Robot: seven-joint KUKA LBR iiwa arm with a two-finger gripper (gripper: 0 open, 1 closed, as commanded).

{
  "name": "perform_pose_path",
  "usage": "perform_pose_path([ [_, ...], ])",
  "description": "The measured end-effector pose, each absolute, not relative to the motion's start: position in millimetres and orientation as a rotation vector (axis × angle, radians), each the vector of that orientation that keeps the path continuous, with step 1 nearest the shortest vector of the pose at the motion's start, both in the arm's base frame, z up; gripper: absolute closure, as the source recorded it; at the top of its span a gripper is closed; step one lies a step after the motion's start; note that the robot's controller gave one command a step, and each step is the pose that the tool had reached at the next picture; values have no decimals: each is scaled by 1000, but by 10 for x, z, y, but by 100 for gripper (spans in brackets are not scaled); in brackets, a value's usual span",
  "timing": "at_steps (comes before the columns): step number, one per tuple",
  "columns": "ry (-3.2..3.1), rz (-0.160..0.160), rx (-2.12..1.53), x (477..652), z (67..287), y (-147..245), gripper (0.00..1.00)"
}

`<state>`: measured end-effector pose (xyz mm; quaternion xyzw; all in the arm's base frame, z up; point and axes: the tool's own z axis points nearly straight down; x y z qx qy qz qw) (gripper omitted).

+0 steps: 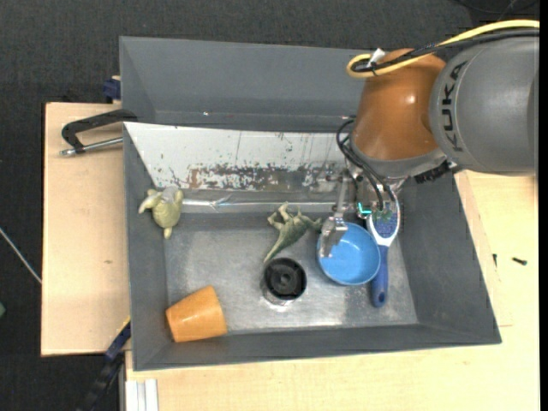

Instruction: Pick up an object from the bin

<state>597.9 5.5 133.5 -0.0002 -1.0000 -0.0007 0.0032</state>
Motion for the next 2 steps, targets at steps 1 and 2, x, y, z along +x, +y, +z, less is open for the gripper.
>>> perform_pose_path([
  [1, -3148, -2, 153, 6027, 740, 154, 0],
  [2, -3154, -2, 154, 6041, 767, 155, 100],
])
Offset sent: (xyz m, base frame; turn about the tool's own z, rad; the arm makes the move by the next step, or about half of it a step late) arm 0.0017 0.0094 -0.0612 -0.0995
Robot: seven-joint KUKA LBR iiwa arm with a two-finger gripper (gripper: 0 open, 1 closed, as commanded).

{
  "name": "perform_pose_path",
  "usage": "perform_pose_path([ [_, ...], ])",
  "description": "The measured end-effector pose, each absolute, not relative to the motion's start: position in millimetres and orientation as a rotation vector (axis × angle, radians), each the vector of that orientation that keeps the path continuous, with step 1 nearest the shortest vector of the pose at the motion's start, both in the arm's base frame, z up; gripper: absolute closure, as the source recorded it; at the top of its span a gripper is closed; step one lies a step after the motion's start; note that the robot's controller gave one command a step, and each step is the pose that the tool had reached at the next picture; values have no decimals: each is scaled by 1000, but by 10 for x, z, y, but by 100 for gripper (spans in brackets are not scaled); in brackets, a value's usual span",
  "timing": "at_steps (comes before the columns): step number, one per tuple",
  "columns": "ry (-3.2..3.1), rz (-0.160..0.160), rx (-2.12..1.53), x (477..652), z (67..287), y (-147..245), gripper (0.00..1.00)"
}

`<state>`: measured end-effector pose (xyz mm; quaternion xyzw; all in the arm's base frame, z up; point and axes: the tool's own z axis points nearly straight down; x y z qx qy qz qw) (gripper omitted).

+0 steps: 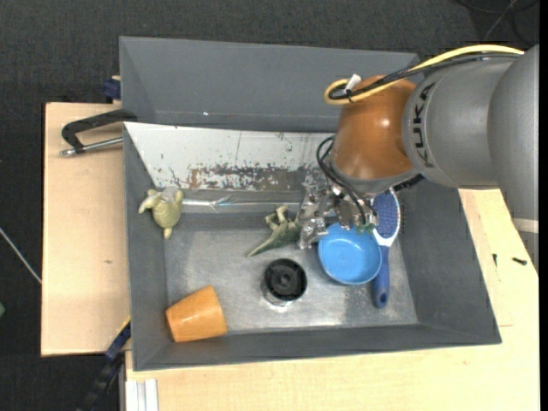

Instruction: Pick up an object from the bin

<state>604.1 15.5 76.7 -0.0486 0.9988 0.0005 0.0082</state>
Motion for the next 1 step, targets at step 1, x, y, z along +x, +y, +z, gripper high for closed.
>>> perform_pose_path([
  [1, 3120, -1, -206, 6026, 2163, -2, 100],
])
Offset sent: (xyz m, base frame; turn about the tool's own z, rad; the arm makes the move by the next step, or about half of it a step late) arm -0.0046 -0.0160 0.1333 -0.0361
